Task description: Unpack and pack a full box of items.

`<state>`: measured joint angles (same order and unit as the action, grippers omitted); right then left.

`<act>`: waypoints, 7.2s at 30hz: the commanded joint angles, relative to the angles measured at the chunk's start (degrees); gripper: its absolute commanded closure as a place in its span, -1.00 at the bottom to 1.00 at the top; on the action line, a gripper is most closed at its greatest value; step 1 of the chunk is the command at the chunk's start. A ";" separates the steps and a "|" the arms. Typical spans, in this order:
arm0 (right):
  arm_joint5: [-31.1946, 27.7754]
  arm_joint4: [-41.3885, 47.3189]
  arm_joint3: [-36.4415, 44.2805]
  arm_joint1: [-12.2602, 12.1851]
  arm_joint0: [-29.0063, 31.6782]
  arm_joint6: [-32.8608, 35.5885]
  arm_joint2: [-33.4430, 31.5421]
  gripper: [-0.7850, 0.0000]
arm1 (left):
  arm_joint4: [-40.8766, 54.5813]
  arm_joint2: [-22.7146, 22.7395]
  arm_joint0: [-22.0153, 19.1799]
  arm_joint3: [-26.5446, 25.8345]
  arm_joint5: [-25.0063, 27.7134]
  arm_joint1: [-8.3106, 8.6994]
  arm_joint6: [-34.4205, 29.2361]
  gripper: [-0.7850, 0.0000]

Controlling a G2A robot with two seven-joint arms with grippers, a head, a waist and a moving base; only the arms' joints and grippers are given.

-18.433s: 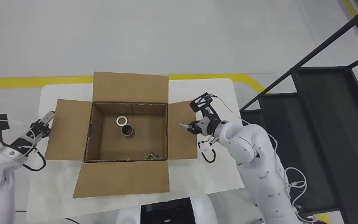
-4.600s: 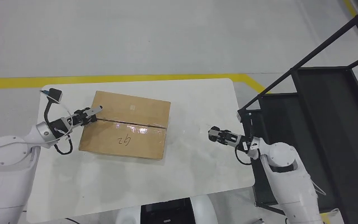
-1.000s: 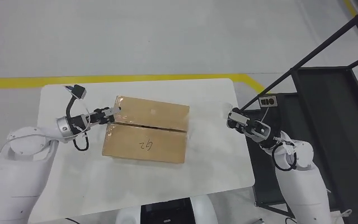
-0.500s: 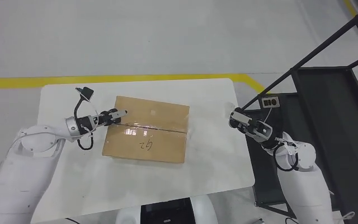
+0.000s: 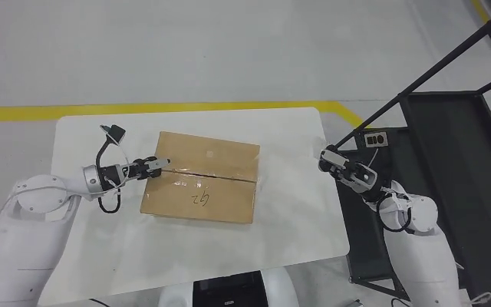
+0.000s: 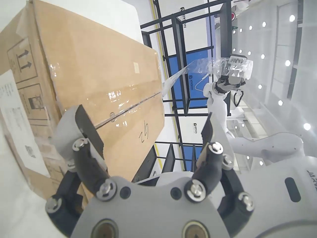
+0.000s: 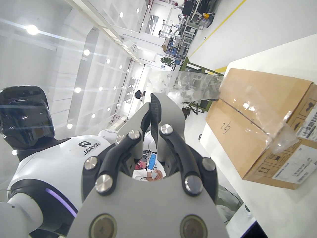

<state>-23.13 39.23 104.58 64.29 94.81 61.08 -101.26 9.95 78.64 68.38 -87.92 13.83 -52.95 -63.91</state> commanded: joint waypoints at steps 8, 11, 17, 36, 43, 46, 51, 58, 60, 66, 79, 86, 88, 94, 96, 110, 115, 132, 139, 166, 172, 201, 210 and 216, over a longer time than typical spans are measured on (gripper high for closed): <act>-1.61 6.90 4.90 -0.13 0.59 4.49 -1.18 1.00 | -1.57 -0.59 0.06 -0.11 -0.01 0.13 0.72 -1.00; -1.18 8.23 6.48 -0.13 -0.16 6.25 0.25 1.00 | -1.79 -1.18 -0.08 0.11 0.09 0.05 1.34 -1.00; -0.40 5.90 4.25 0.32 -5.64 4.87 8.39 1.00 | -1.68 -2.17 -0.22 0.27 0.38 -0.08 2.13 -1.00; -1.19 2.64 -6.19 3.33 -21.62 -3.42 30.54 1.00 | -0.48 -2.05 0.02 0.78 0.45 0.09 2.67 -1.00; -1.98 1.59 -9.59 4.64 -25.25 -6.38 36.40 1.00 | 0.19 -1.60 0.26 0.78 0.44 0.22 2.64 -1.00; -2.23 1.38 -11.25 5.25 -26.49 -7.07 38.95 1.00 | 0.33 -1.25 0.49 0.73 0.37 0.32 2.56 -1.00; -2.71 0.76 -13.92 6.22 -28.40 -8.47 42.39 1.00 | 0.53 -0.85 0.99 0.43 0.27 0.45 2.60 -1.00; -3.25 0.70 -17.47 7.65 -30.93 -9.65 46.69 1.00 | 0.95 -0.82 1.31 0.12 0.00 0.52 2.65 -1.00; -3.19 0.53 -18.67 8.07 -31.61 -9.95 47.86 1.00 | 0.95 -0.82 1.34 0.07 -0.02 0.54 2.69 -1.00; -3.07 -0.47 -23.07 9.39 -33.55 -11.39 51.23 1.00 | 1.11 -0.58 1.32 0.03 -0.31 0.63 2.71 -1.00; -3.42 -4.89 -31.26 11.91 -37.04 -15.45 55.72 1.00 | 1.24 0.55 1.97 -0.30 -0.69 0.98 2.41 -1.00; -2.87 -6.04 -34.51 12.98 -38.14 -16.55 57.01 1.00 | 1.47 1.01 2.44 -1.01 -0.85 1.12 2.54 -1.00; -2.58 -6.37 -35.55 13.30 -38.41 -16.75 57.43 1.00 | 1.62 1.17 2.61 -1.26 -0.87 1.16 2.52 -1.00; -1.73 -7.50 -38.02 14.23 -39.53 -16.61 58.64 1.00 | 1.88 1.93 3.03 -1.90 -0.95 1.33 2.63 -1.00; -1.39 -8.15 -38.68 14.49 -39.81 -16.71 58.96 1.00 | 1.91 2.20 3.23 -2.07 -0.90 1.39 2.77 -1.00; -1.82 -12.45 -36.05 13.99 -40.63 -12.74 55.82 -1.00 | 2.84 4.57 4.15 -2.38 -0.57 1.76 4.16 -1.00; -2.40 -15.19 -30.60 12.90 -39.76 -10.55 52.94 -1.00 | 2.82 4.84 4.57 -2.58 -0.50 1.83 4.35 -1.00; -3.49 -37.08 -10.49 7.13 -28.89 -3.33 38.81 -1.00 | 3.59 6.19 3.22 -8.43 -1.08 2.24 1.61 -1.00; -8.53 -45.09 -6.12 5.23 -22.31 -2.58 34.65 -1.00 | 3.47 4.47 2.80 -10.64 2.59 2.30 -1.56 -1.00; -3.44 -49.46 0.95 0.78 -5.56 -8.85 15.95 -1.00 | -1.68 -20.24 -10.56 -5.65 4.24 -1.63 -7.29 -1.00; -3.68 -49.03 2.87 0.25 -3.78 -8.94 14.93 -1.00 | -9.06 -17.78 -11.84 -6.02 2.05 -0.88 -6.72 -1.00; -4.81 -49.37 5.61 -1.23 -2.86 -10.23 18.29 -1.00 | -8.96 6.79 1.41 -8.21 -1.71 3.24 7.79 -1.00; -5.32 -51.52 5.11 -1.17 -5.29 -12.70 22.40 -1.00 | -14.49 5.49 -0.34 -1.16 0.14 3.16 11.45 -1.00; -5.60 -51.32 4.66 -1.47 -5.44 -13.45 22.20 -1.00 | -14.33 1.46 -3.32 5.26 -0.27 2.39 12.59 -1.00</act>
<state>-28.64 -12.20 109.36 62.88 89.32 47.69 -78.96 -5.65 81.02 65.64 -84.06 13.71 -50.34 -51.37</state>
